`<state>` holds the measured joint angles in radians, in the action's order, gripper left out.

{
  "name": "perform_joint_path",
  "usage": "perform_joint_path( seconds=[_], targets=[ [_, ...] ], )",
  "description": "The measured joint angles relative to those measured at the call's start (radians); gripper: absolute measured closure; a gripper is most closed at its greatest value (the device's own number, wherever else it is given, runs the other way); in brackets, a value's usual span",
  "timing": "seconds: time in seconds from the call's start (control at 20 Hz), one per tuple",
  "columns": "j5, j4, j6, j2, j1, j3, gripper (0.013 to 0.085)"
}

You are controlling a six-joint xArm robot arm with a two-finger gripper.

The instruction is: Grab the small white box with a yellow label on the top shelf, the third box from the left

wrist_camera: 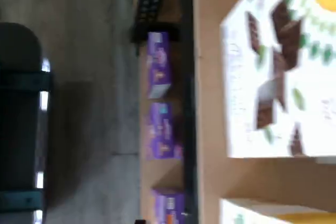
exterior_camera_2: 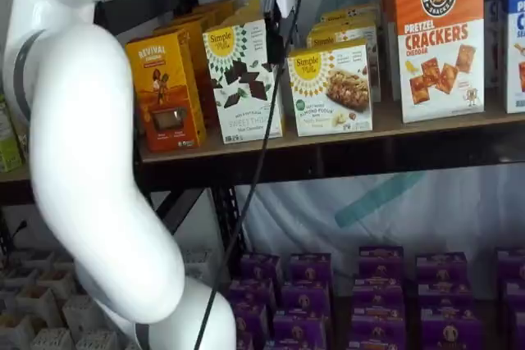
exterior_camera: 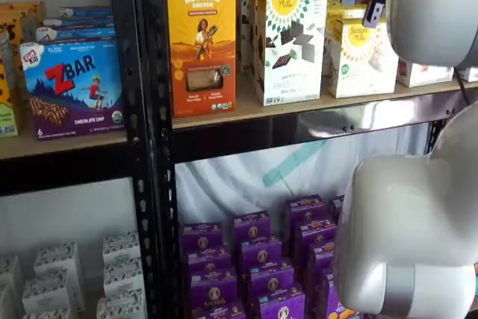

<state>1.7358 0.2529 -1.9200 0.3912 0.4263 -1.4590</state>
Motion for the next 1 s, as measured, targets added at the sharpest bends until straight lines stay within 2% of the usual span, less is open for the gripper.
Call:
perform_joint_path(
  seconds=[0.15,0.45,0.7,1.0],
  targets=[
    [-0.062,-0.007,-0.012,-0.022,0.0,0.005,0.013],
    [-0.113,-0.029,-0.031,-0.081,0.001,0.001,0.013],
    [-0.112,-0.051,-0.039,-0.12,0.0,-0.007,0.013],
    [-0.063,-0.079,-0.035,-0.154,-0.006,-0.036,0.013]
  ],
)
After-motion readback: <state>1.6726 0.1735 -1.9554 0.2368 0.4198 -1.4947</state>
